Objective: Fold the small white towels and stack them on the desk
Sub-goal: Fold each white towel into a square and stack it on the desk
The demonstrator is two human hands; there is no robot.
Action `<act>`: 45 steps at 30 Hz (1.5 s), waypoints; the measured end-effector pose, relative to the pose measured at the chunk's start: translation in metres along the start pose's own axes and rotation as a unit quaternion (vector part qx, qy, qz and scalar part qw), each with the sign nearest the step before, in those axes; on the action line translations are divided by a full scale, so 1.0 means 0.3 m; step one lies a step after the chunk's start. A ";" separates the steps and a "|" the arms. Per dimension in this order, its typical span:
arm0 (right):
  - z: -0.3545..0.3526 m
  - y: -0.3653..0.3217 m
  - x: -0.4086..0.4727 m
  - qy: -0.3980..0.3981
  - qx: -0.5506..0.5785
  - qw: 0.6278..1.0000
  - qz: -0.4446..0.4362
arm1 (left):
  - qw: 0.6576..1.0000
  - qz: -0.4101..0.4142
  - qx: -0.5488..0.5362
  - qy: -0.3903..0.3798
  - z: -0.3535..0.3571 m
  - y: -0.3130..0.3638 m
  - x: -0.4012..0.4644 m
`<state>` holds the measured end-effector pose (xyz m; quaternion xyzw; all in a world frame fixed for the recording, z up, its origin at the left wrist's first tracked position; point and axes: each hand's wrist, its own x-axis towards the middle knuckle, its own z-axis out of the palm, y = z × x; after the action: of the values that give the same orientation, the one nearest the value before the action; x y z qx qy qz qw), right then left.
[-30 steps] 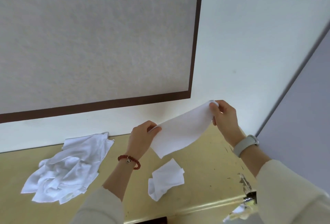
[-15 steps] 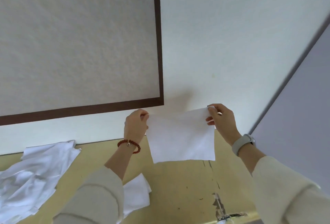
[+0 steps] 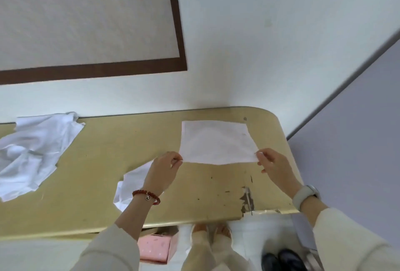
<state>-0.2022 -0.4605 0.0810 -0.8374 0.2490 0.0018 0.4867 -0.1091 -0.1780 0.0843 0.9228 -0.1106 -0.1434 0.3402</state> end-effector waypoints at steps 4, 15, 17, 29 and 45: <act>0.048 0.178 -0.081 -0.086 -0.086 0.988 0.091 | 0.976 -0.051 0.123 -0.171 0.093 -0.080 -0.045; 0.090 0.145 0.027 0.051 -0.027 0.996 0.069 | 0.988 -0.120 -0.102 -0.008 0.152 -0.028 0.142; 0.102 0.128 0.091 0.077 -0.010 0.995 0.058 | 0.987 -0.117 -0.107 0.032 0.167 -0.022 0.197; 0.222 0.188 0.297 0.120 -0.052 0.988 0.087 | 0.991 -0.107 -0.007 0.075 0.273 -0.126 0.342; 0.391 0.146 0.311 0.094 -0.294 0.921 -0.238 | 0.974 0.140 0.163 0.068 0.350 -0.152 0.374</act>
<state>-0.1108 -0.4212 -0.0392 -0.9738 0.0750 -0.1192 0.1788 -0.0350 -0.2407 -0.0433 0.9487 -0.2372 -0.0118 0.2088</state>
